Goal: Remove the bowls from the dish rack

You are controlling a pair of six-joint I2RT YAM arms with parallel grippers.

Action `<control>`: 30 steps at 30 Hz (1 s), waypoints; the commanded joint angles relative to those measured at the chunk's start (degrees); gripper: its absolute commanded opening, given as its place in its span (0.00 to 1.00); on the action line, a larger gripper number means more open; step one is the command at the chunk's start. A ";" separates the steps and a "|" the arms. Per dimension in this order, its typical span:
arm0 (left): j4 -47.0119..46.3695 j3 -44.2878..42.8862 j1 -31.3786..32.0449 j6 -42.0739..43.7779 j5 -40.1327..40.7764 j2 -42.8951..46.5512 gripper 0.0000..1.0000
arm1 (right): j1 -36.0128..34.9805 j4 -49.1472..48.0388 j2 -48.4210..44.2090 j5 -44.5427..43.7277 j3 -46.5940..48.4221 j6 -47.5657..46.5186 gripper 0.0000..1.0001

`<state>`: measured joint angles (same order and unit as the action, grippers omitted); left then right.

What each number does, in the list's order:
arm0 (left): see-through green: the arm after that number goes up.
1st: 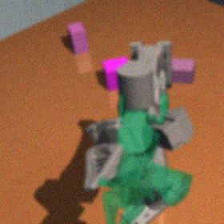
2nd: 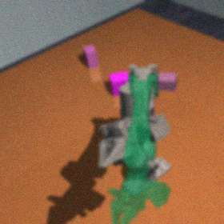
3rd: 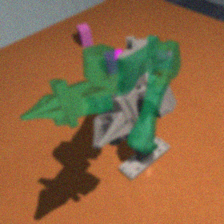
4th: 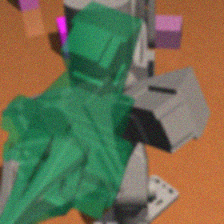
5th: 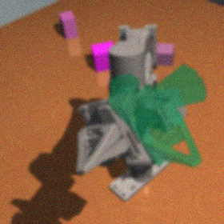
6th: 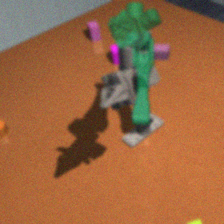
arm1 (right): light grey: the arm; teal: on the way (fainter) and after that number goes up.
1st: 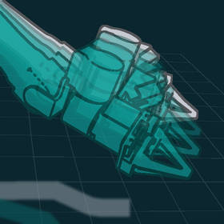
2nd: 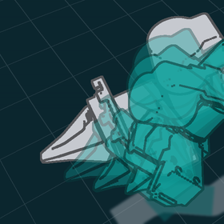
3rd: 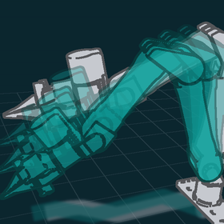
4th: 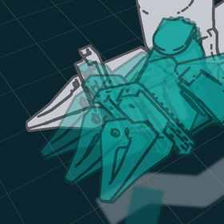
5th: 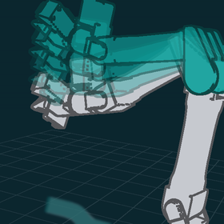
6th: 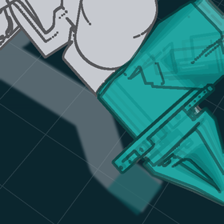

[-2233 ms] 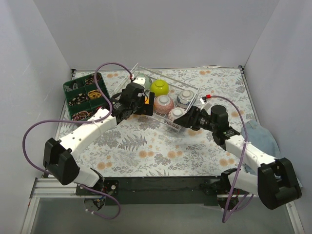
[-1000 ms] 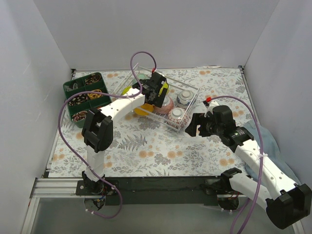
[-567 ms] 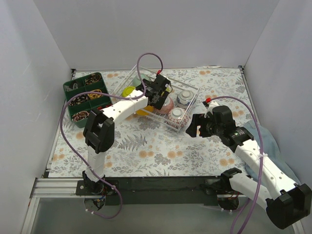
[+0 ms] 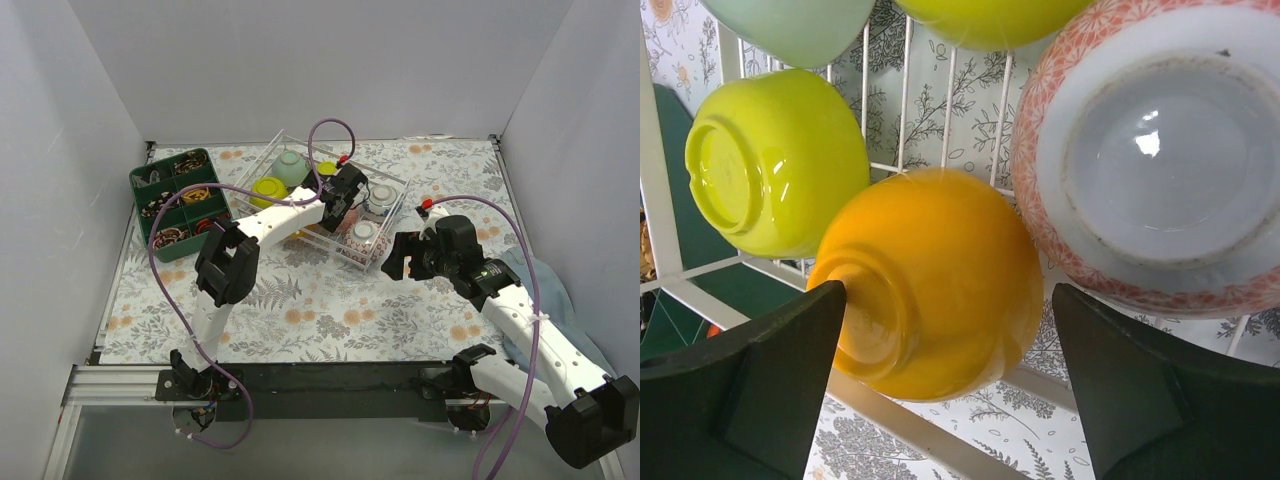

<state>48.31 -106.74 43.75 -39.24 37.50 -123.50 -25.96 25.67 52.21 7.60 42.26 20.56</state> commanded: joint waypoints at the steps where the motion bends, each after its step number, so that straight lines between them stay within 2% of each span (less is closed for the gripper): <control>1: 3.36 -1.72 0.55 -2.32 0.56 -0.68 0.83 | 0.03 -0.62 -0.35 -0.65 2.12 -1.31 0.85; 8: 6.44 -0.23 0.64 -4.44 2.49 -3.15 0.87 | 0.03 -0.62 0.44 -0.30 2.12 -1.75 0.86; 22: 2.84 1.18 0.46 -2.33 6.01 -6.66 0.98 | 0.03 -0.36 0.18 -0.04 1.25 -2.27 0.86; 30: 2.13 4.96 0.46 -2.68 6.10 -7.19 0.98 | 0.03 -0.27 -0.09 -0.39 0.72 -2.36 0.86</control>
<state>48.56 -105.82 45.80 -39.13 48.99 -127.79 -25.96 25.78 52.97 7.62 42.26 19.07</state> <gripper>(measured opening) 0.983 0.854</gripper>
